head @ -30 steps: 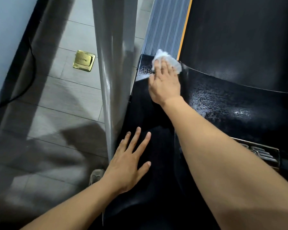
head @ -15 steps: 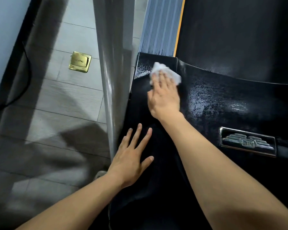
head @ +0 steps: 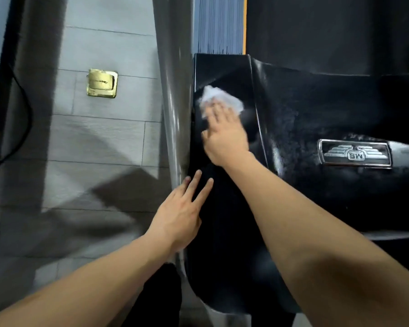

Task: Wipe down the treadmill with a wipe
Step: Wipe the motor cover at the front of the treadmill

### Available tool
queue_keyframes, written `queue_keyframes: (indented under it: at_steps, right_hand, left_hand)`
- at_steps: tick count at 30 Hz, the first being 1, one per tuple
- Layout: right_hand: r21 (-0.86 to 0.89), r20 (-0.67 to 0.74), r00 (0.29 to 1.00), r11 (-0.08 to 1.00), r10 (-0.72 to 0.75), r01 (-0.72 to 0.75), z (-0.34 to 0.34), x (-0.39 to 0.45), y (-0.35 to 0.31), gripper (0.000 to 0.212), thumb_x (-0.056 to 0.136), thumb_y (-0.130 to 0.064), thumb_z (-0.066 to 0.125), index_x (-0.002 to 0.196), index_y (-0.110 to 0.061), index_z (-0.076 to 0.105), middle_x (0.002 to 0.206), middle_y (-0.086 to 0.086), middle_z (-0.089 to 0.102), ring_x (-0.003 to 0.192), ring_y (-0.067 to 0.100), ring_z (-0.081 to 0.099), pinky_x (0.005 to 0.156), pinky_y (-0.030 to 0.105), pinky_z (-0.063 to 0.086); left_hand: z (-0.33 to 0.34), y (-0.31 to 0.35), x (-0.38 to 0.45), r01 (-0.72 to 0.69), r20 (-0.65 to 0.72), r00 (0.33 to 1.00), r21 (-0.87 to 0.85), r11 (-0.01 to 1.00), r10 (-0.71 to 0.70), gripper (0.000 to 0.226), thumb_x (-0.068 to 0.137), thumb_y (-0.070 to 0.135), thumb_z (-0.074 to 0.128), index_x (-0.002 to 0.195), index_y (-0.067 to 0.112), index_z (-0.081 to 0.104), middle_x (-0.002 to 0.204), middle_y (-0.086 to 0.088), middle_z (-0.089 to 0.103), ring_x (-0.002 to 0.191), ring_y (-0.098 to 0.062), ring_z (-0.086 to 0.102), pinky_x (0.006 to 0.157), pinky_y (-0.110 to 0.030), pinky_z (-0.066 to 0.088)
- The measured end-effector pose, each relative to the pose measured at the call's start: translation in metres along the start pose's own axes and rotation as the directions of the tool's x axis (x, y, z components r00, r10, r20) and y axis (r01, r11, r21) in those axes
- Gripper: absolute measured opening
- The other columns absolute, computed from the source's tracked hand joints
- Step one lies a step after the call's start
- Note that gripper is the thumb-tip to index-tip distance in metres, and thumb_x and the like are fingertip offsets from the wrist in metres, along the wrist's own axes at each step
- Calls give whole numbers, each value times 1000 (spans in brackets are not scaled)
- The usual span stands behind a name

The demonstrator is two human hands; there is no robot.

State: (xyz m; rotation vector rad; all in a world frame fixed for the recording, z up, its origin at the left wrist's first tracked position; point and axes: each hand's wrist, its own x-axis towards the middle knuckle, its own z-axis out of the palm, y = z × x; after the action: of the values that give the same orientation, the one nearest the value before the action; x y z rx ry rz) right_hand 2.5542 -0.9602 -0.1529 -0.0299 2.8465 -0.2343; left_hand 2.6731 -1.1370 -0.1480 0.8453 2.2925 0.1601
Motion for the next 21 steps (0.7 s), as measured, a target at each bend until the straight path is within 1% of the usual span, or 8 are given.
queue_keyframes:
  at_steps: [2, 4, 8, 10, 13, 16, 18, 21]
  right_hand:
    - [-28, 61, 990, 991, -127, 128, 11, -18, -18, 73, 99, -35, 38, 161, -8, 10, 169, 11, 7, 157, 23, 3, 127, 37, 0]
    - [-82, 90, 986, 985, -143, 150, 10, -28, -4, 74, 99, -35, 39, 162, -10, 8, 169, 9, 5, 157, 21, 3, 127, 36, -1]
    - [-160, -12, 996, 984, 84, -85, -6, -28, 35, 71, 102, -31, 31, 161, -7, 0, 169, 13, 0, 157, 24, 0, 127, 39, 0]
    - [-147, -20, 991, 980, 129, -131, -3, -33, 21, 72, 102, -34, 30, 161, -5, 0, 169, 14, -2, 157, 26, -1, 127, 42, 0]
    - [-7, 36, 996, 997, -77, 77, 18, -55, -18, 77, 95, -33, 45, 160, -6, 16, 168, 12, 13, 156, 24, 11, 127, 40, 6]
    - [33, 74, 982, 985, -172, 170, 21, -63, -18, 70, 95, -33, 31, 159, -7, 23, 167, 10, 19, 155, 21, 15, 127, 35, 3]
    - [56, -2, 998, 997, -57, 57, 10, -58, -1, 74, 91, -34, 18, 159, -7, 24, 166, 12, 23, 154, 23, 20, 127, 35, 5]
    - [-20, -45, 984, 985, 171, -172, 3, -57, 24, 66, 101, -30, 21, 161, -8, 4, 169, 11, 3, 157, 23, 2, 128, 40, 1]
  left_hand:
    - [-5, 4, -7, 9, 4, 1000, 36, 999, -9, 86, 92, 32, 29, 158, 24, -25, 170, -12, -15, 158, -33, -7, 127, -43, 15]
    - [-11, 11, -14, 48, 26, 998, 55, 997, -49, 92, 97, 29, 43, 158, 23, -26, 168, -13, -23, 158, -32, -6, 127, -42, 11]
    - [-17, 14, -19, 59, 44, 997, 132, 989, -66, 98, 97, 27, 48, 157, 22, -29, 167, -12, -27, 158, -32, -6, 128, -41, 10]
    - [-18, 12, -18, 60, 61, 996, 153, 986, -71, 99, 96, 28, 49, 157, 23, -29, 167, -11, -27, 158, -33, -5, 128, -41, 11]
    - [-22, 9, -17, 35, 89, 995, 194, 980, -53, 93, 96, 34, 48, 161, 21, -18, 169, -13, -18, 157, -35, -4, 127, -43, 11]
    - [-24, 3, -18, -27, 116, 993, 262, 965, -4, 86, 98, 41, 40, 163, 15, -9, 171, -14, -8, 157, -37, -3, 127, -45, 12]
    - [-28, 3, -23, -26, 138, 990, 299, 954, -16, 86, 98, 41, 41, 163, 16, -10, 171, -12, -6, 157, -37, 1, 127, -44, 13]
    - [-37, 0, -24, -12, 158, 987, 318, 948, -40, 83, 102, 38, 41, 163, 19, -12, 171, -8, -9, 158, -35, 2, 127, -41, 13]
